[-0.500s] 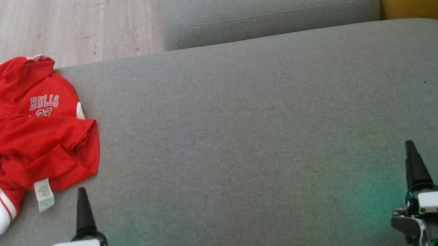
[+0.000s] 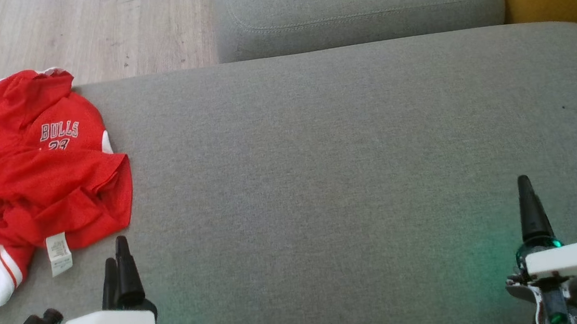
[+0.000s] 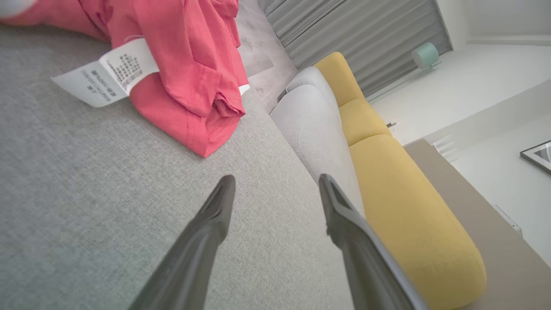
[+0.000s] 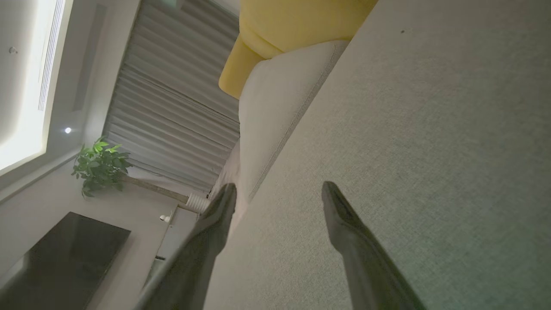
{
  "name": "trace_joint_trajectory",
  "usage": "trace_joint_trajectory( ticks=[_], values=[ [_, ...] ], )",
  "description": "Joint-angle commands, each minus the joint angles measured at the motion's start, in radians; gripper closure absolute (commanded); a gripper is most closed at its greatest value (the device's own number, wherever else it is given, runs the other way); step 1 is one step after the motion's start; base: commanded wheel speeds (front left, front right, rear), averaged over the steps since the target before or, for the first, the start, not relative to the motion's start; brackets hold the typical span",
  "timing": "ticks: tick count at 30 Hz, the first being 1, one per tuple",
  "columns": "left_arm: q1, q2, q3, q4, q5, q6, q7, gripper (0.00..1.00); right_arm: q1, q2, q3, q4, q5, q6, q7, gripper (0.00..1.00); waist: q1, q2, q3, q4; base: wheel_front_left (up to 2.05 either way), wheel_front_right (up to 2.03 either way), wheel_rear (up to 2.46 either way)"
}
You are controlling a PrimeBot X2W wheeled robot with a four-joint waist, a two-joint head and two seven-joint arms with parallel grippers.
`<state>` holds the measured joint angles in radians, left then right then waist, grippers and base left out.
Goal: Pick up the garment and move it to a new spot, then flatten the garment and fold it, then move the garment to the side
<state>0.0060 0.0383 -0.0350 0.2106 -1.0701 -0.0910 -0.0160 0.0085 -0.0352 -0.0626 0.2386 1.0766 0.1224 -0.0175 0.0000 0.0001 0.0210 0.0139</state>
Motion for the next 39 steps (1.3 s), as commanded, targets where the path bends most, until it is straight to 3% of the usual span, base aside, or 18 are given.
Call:
trace_joint_trajectory(
  ticks=[1,39],
  values=[
    [-0.028,0.007,0.003,-0.043,0.034,0.001,-0.011,0.0,-0.034,-0.009,0.017,-0.042,-0.037,0.003,-0.012,0.0,0.0,-0.0001,0.0,0.0,0.0,0.0,0.0],
    [-0.029,0.035,-0.086,0.033,0.535,0.066,-0.124,0.0,-0.056,-0.012,0.129,0.007,-0.575,0.006,-0.124,0.0,0.0,-0.0001,0.013,0.016,0.0,0.0,0.0]
  ],
)
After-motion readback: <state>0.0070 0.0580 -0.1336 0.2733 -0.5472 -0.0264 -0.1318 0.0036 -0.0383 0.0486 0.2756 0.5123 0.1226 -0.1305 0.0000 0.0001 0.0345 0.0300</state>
